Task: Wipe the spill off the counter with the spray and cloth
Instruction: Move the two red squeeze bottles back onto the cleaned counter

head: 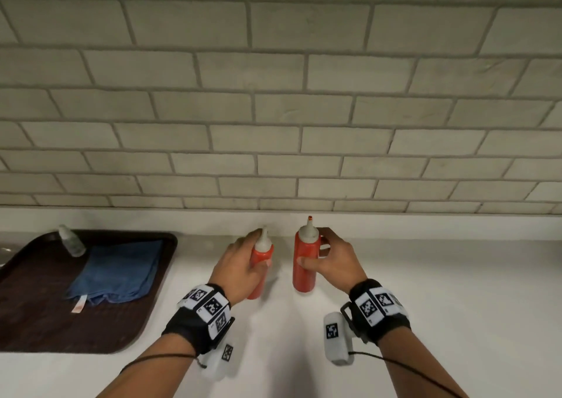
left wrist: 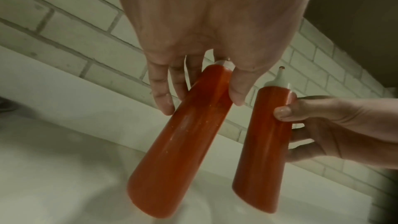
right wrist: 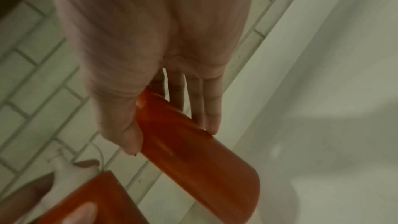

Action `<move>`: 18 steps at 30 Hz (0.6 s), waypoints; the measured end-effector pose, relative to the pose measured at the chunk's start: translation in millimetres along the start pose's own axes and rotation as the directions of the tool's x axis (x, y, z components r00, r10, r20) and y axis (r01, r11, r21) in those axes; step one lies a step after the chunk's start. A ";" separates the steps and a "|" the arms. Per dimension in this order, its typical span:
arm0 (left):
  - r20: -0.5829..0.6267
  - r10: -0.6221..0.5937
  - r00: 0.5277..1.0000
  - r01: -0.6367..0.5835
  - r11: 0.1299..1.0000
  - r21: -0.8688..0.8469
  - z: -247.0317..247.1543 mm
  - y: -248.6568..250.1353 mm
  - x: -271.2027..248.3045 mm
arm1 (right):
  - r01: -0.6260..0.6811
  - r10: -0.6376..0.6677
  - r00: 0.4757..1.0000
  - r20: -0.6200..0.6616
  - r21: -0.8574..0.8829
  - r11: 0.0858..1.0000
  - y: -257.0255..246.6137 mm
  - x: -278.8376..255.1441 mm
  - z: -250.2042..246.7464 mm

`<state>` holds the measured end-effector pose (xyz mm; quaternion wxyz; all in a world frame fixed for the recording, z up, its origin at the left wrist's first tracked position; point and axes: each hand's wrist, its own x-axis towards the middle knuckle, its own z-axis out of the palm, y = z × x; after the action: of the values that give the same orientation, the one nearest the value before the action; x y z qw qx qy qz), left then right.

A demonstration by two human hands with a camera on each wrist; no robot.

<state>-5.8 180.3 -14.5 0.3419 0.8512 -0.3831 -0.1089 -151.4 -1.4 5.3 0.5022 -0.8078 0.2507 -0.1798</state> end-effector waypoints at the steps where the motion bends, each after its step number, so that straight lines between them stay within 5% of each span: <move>1: -0.005 -0.003 1.000 0.003 1.000 0.011 0.0 -0.3 14.8 | -0.006 0.006 1.000 -0.001 -0.005 1.000 -0.3 13.0 3.9; 18: -0.107 -0.100 0.989 0.083 0.986 -0.148 22.7 -3.2 136.3 | -0.138 0.135 0.990 -0.037 -0.126 0.982 33.8 143.2 35.6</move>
<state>79.0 71.4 -23.1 0.4179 0.8461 -0.3146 -0.1026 -23.8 -72.1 -35.0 0.4569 -0.8167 0.3235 -0.1399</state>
